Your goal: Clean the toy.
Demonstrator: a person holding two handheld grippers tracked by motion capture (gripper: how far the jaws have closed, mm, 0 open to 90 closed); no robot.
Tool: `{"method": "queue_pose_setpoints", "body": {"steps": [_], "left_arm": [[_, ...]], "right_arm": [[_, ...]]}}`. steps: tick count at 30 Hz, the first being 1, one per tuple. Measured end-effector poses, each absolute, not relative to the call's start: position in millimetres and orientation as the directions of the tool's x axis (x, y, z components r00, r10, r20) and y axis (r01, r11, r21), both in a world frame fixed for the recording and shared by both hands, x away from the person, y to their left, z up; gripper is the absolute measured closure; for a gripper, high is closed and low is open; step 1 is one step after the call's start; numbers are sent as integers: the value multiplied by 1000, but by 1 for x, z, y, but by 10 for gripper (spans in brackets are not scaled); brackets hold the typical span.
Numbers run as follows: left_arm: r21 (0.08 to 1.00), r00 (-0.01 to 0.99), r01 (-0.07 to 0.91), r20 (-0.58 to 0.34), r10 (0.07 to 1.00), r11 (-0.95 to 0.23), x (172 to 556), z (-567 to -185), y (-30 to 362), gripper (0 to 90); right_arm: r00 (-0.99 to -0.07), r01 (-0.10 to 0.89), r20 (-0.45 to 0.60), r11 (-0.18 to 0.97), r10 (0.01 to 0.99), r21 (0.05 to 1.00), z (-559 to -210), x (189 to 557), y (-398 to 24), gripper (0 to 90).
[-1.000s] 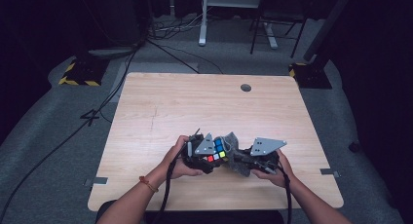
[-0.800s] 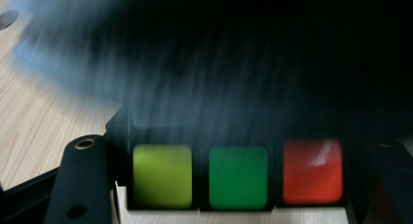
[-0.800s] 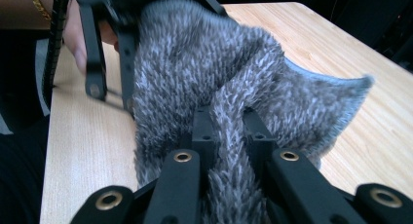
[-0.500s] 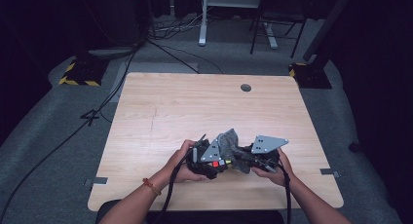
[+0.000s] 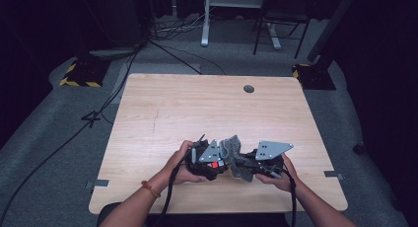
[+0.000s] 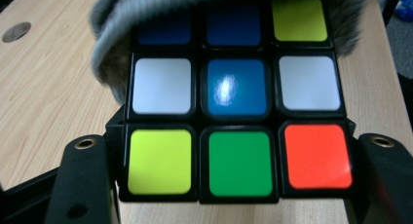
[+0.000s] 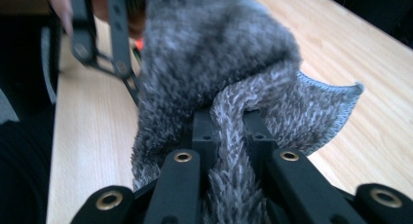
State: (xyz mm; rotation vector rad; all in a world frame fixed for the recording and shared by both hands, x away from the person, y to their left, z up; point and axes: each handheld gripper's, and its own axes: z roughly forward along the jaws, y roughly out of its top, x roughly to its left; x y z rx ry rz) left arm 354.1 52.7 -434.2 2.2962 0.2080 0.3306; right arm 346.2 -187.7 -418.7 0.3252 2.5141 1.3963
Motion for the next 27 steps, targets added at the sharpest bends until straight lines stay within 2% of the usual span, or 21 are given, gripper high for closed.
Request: {"method": "queue_pose_setpoints", "body": {"steps": [7, 13, 18, 27], "left_arm": [[732, 957, 27, 179, 230, -681, 351, -436, 47, 334], [740, 956, 8, 191, 222, -672, 349, -430, 50, 333], [769, 949, 26, 182, 257, -639, 353, -423, 59, 334], [735, 942, 32, 205, 267, -678, 355, -427, 55, 332]], "right_arm": [[-925, 46, -155, 508, 347, 860, -412, 347, -183, 802], [-911, 106, -133, 535, 390, 838, -426, 360, -184, 804], [-929, 122, -103, 555, 356, 823, -434, 357, -185, 804], [-939, 64, -118, 505, 322, 861, -417, 343, -186, 804]]}}
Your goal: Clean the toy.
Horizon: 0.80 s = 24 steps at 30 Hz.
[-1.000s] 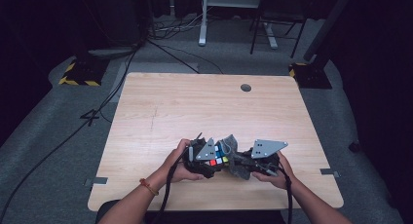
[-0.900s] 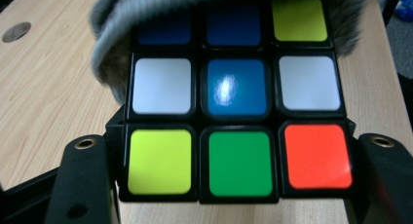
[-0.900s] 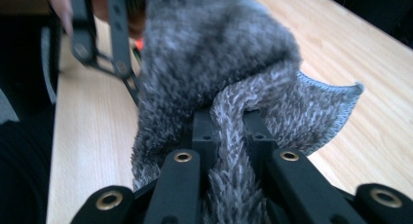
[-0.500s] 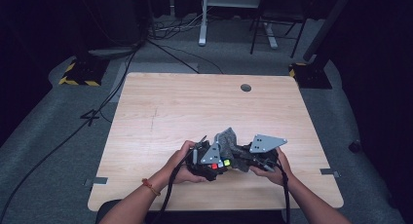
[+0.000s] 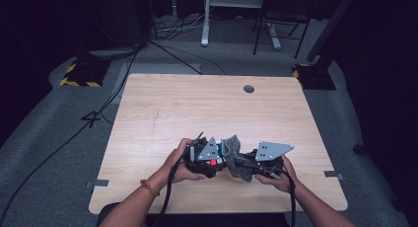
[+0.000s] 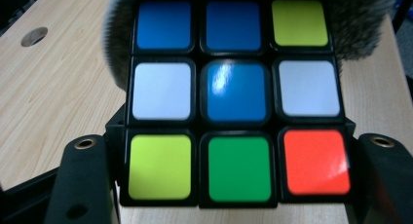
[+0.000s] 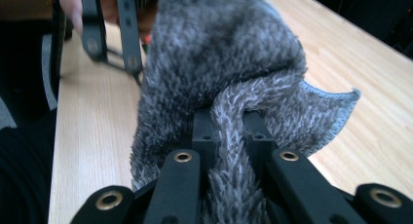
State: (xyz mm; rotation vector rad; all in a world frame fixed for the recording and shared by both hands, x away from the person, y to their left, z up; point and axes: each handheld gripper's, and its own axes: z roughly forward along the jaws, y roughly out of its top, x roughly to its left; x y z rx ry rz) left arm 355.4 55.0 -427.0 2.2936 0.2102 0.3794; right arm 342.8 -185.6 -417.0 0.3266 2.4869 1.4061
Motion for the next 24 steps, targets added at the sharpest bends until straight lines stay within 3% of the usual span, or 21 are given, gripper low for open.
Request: {"method": "queue_pose_setpoints", "body": {"steps": [12, 24], "left_arm": [[669, 941, 30, 232, 247, -743, 355, -439, 39, 326], [759, 945, 18, 200, 259, -651, 351, -424, 53, 332]], "right_arm": [[-940, 25, -151, 505, 304, 863, -411, 342, -169, 803], [-917, 149, -85, 534, 389, 832, -435, 368, -190, 804]]}}
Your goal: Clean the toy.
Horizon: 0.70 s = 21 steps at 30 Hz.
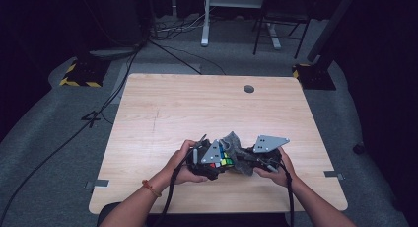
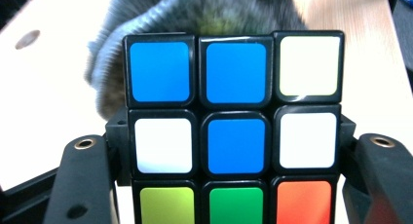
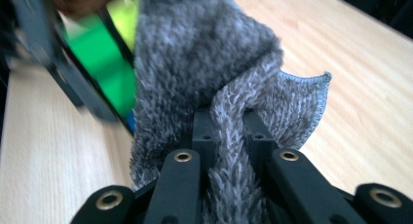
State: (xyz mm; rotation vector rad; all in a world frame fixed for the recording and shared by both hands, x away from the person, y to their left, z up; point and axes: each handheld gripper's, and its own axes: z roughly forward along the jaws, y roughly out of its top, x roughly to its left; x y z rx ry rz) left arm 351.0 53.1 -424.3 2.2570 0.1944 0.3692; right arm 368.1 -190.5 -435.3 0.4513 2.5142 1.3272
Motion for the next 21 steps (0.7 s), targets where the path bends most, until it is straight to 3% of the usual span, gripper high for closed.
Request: {"method": "queue_pose_setpoints", "body": {"steps": [7, 21], "left_arm": [[762, 936, 5, 225, 272, -648, 350, -424, 54, 328], [722, 935, 7, 240, 259, -692, 351, -432, 46, 330]], "right_arm": [[-945, 203, 53, 452, 322, 869, -438, 367, -192, 805], [-942, 137, -13, 417, 336, 899, -420, 356, -194, 804]]}}
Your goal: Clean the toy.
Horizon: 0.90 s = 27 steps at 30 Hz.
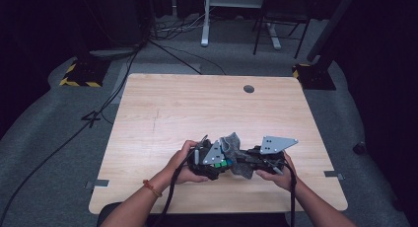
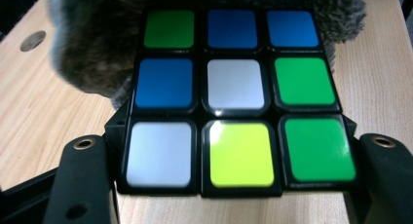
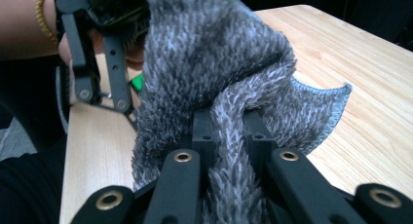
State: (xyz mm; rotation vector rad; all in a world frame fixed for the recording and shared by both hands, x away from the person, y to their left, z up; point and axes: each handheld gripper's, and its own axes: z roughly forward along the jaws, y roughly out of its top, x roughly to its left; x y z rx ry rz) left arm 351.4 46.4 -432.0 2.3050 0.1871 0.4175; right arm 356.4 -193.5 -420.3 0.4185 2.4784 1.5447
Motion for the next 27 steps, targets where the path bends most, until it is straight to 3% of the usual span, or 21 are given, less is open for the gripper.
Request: {"method": "queue_pose_setpoints", "body": {"steps": [12, 16, 23, 27], "left_arm": [[778, 944, 12, 198, 263, -629, 351, -422, 57, 333], [758, 943, 10, 210, 258, -652, 352, -424, 56, 332], [747, 947, 5, 209, 242, -665, 351, -426, 50, 332], [786, 951, 2, 189, 243, -618, 351, -421, 54, 333]], "right_arm": [[-940, 200, 34, 467, 339, 862, -441, 362, -187, 804], [-949, 188, 52, 422, 312, 887, -429, 359, -193, 805], [-942, 142, -2, 402, 336, 904, -417, 352, -193, 804], [-923, 135, -40, 421, 381, 897, -419, 355, -189, 805]]}}
